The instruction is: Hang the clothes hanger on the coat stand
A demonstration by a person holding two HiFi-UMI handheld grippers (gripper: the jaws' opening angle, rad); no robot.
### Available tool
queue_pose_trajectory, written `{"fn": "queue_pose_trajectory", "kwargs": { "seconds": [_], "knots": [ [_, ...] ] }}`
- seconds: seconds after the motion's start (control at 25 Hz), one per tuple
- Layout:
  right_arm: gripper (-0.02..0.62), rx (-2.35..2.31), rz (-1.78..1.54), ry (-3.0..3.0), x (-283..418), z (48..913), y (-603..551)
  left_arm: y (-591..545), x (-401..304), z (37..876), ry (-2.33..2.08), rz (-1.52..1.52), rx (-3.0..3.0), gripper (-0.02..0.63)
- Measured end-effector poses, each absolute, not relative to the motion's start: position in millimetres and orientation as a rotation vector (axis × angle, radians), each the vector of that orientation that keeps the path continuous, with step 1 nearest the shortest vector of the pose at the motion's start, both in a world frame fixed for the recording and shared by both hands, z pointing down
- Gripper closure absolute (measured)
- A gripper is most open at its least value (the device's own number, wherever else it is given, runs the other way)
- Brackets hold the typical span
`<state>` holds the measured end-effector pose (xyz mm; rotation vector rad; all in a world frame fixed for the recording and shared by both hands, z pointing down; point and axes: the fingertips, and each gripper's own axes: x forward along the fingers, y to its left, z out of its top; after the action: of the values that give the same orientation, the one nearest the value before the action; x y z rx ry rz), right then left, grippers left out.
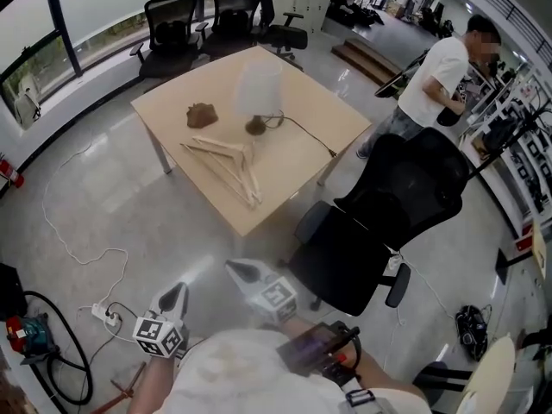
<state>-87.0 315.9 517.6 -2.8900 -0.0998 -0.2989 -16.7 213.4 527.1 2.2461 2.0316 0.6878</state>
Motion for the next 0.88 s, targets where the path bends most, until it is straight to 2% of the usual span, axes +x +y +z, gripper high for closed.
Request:
{"fn": "queue_pose_trajectory", "kwargs": {
  "seconds": [0.88],
  "knots": [
    [0.581,-2.931,-0.293,0.034,-126.9,508.8,362.9,258.9,-59.7,507.9,1.992,0.605,2.333,0.604]
  ]
}}
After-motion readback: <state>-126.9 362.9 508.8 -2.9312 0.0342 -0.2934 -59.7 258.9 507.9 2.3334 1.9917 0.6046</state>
